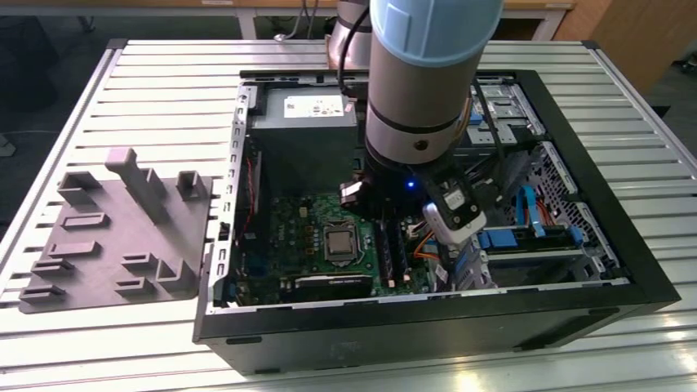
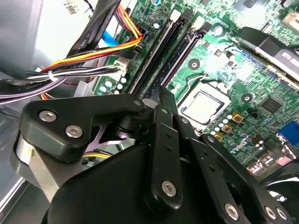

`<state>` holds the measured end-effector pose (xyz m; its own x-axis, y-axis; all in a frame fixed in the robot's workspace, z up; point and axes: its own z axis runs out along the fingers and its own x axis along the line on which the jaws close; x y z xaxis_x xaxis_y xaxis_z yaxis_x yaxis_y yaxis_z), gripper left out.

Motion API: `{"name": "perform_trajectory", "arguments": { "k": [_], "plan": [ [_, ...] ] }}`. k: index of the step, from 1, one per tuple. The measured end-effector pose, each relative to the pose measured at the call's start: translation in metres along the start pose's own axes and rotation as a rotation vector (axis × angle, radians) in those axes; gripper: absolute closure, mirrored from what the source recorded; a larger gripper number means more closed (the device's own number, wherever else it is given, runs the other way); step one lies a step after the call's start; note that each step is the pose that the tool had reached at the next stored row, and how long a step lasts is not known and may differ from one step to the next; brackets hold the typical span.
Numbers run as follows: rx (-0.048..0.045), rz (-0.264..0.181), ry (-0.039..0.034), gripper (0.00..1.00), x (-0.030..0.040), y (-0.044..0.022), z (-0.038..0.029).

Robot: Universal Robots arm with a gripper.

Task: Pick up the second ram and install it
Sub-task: 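Press down the second ram until it locks into place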

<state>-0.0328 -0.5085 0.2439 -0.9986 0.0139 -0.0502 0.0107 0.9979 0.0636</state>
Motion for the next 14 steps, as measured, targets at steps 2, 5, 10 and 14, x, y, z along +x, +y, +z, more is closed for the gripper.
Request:
{"name": "perform_trajectory", "arguments": {
  "k": [2, 5, 10, 14],
  "plan": [
    [-0.0002, 0.0, 0.0, 0.89, 0.0, -0.0013, 0.0001],
    [0.0, 0.0, 0.0, 0.89, 0.0, -0.0031, 0.0001],
    [0.0, 0.0, 0.0, 0.89, 0.0, -0.0056, 0.0004],
    [-0.0001, 0.0, 0.0, 0.89, 0.0, -0.0074, 0.0009]
  ]
}}
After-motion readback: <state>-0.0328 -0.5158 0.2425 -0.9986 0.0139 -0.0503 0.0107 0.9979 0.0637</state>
